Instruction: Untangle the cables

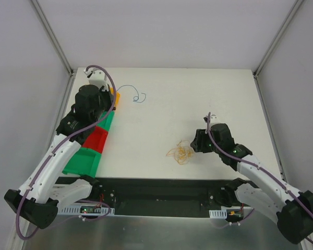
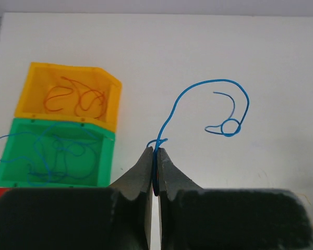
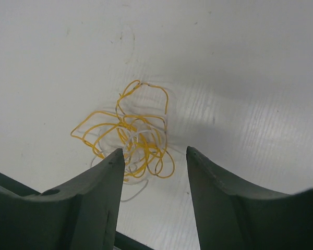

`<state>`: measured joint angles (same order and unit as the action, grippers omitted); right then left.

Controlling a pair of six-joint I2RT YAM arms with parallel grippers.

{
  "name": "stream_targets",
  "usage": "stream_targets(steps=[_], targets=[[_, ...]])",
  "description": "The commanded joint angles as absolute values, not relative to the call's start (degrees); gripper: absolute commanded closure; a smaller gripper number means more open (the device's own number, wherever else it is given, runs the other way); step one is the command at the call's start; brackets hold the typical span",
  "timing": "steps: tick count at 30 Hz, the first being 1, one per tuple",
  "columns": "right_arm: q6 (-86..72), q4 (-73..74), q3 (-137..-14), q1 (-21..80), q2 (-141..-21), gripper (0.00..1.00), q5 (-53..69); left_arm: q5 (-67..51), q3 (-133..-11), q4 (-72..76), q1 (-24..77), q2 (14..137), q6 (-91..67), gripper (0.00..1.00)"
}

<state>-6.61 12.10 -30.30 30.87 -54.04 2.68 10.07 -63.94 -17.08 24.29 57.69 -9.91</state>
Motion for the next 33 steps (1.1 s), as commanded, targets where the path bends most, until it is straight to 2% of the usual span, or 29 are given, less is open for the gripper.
stream_targets(steps=[1, 4, 6, 9, 13, 18, 24, 28, 33], targets=[[-3.96, 5.99, -26.29, 30.85, -46.16, 0.46, 1.32, 27.49, -70.65, -25.38, 22.59, 57.74, -9.49, 1.00], [-4.04, 4.57, -24.00, 30.85, -42.46, 0.46, 0.36, 30.23, -72.59, -30.31, 18.65, 58.01, -12.99, 1.00], [-4.22, 3.78, -22.77, 30.85, -40.62, 0.46, 0.35, 27.44, -74.17, -33.82, 14.70, 59.84, -15.11, 1.00], [-4.74, 3.16, -21.10, 30.67, -38.94, 0.45, -2.10, 23.20, -79.26, -40.76, 9.24, 65.72, -15.56, 1.00], [-5.10, 3.43, -20.66, 30.76, -38.32, 0.45, -2.64, 28.03, -85.33, -49.20, 6.60, 74.69, -15.99, 1.00], [-5.27, 3.43, -20.22, 30.67, -38.41, 0.45, -2.90, 13.64, -85.69, -50.80, -1.13, 80.50, -25.91, 1.00], [-5.54, 3.34, -19.78, 30.67, -38.50, 0.45, -3.52, 14.50, -92.54, -56.33, -4.47, 87.62, -41.53, 1.00], [-5.45, 3.16, -19.78, 30.67, -39.02, 0.45, -3.69, 13.62, -94.04, -56.34, -7.99, 87.63, -51.22, 1.00], [-5.63, 3.25, -19.86, 30.59, -39.72, 0.45, -3.69, 8.62, -95.80, -56.16, -11.68, 90.78, -57.91, 1.00]])
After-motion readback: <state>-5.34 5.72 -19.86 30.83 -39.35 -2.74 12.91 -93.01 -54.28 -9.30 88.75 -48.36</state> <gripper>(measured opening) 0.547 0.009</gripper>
